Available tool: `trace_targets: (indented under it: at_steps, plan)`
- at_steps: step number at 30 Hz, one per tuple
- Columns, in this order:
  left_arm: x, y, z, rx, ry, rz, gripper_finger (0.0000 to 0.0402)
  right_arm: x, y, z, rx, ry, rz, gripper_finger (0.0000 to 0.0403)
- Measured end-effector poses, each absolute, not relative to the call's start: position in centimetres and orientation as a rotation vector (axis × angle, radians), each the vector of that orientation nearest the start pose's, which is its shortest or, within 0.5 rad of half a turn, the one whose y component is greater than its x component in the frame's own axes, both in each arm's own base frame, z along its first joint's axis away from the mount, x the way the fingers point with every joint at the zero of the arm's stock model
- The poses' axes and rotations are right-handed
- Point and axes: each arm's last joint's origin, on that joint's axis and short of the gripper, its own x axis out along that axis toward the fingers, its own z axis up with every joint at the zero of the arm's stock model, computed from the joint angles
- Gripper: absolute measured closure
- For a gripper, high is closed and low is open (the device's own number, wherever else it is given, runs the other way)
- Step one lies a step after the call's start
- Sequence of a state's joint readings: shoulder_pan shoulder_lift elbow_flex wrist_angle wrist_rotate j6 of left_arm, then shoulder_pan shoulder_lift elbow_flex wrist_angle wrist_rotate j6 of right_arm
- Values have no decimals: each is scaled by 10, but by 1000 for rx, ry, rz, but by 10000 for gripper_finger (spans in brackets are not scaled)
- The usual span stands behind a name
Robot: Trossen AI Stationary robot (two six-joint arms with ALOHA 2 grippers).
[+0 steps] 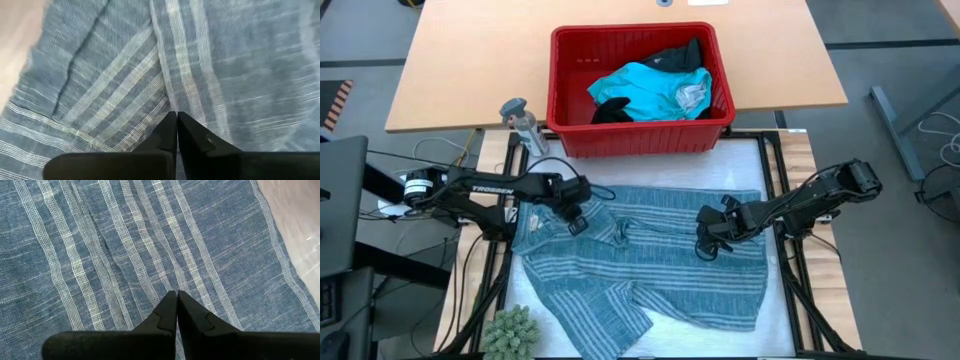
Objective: Fold Laundry from Bin
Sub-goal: Fold the patterned blue shirt
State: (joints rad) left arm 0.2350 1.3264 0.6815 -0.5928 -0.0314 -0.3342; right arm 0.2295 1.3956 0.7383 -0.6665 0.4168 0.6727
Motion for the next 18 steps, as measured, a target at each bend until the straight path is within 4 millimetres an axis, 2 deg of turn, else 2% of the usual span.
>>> trace_targets:
  at_steps: [7,11,15,18]
  plan:
    - [226,55,185,-348,1104,399,401,227,41,171,173,1096,-550,362]
    - [241,57,194,-191,955,315,397,228,41,171,164,1097,-543,362]
    - [254,48,203,23,824,99,363,228,41,171,166,1092,-541,362]
    - [257,41,203,175,808,-26,322,229,41,171,168,1087,-540,362]
